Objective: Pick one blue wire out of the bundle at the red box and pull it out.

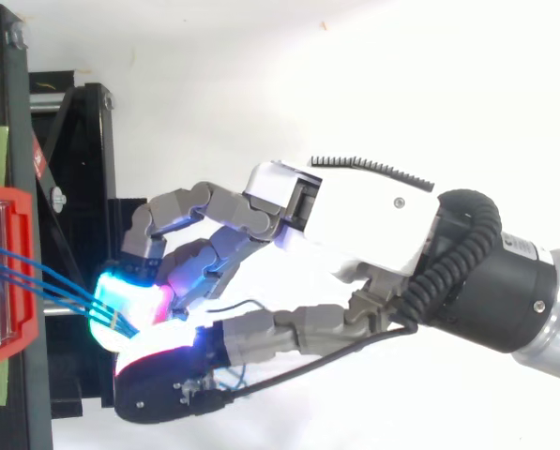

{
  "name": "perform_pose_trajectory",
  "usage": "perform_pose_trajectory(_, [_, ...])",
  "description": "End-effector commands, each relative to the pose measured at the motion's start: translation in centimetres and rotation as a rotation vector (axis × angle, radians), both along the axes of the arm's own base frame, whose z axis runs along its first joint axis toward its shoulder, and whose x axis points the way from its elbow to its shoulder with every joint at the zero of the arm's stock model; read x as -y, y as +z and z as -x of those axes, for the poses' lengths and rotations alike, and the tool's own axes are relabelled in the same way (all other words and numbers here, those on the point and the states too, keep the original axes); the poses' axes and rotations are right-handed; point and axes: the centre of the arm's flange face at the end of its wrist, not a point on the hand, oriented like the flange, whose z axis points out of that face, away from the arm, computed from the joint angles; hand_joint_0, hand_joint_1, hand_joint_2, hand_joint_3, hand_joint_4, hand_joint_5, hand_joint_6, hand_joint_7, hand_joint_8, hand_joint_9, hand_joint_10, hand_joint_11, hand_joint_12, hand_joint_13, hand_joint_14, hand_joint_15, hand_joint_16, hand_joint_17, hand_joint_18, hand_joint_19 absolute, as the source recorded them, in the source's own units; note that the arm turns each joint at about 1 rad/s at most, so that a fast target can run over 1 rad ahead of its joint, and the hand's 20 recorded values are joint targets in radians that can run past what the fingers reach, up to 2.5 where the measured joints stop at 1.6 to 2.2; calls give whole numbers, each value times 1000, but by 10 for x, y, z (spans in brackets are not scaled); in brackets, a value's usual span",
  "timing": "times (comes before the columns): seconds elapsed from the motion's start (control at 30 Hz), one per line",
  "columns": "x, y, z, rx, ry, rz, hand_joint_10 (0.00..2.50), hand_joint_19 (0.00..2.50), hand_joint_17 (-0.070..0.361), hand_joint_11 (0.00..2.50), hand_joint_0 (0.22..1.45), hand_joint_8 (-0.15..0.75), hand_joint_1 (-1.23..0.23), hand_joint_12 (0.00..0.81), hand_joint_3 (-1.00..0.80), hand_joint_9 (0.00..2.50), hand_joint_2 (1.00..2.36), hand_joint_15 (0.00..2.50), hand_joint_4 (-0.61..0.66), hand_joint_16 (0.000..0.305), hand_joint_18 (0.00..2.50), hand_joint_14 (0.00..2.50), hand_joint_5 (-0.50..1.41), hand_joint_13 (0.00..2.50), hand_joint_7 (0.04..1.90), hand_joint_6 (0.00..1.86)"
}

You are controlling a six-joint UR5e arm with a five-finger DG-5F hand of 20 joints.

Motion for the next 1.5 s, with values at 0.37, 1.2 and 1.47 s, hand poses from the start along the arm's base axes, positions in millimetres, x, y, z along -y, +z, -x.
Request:
perform_pose_trajectory(0.37, [0,2,4,-31,13,4,17,526,141,626,556,426,-665,501,-446,921,1005,388,278,62,872,13,-167,843,1082,873])
perform_pose_trajectory(1.2, [1,10,6,-24,12,2,15,472,133,670,806,366,-876,466,-368,729,1010,372,279,59,830,14,-239,770,1007,912])
perform_pose_trajectory(1.47, [2,11,8,-41,12,4,17,500,152,664,492,423,-713,520,-500,810,1000,384,277,68,871,14,-204,782,1023,876])
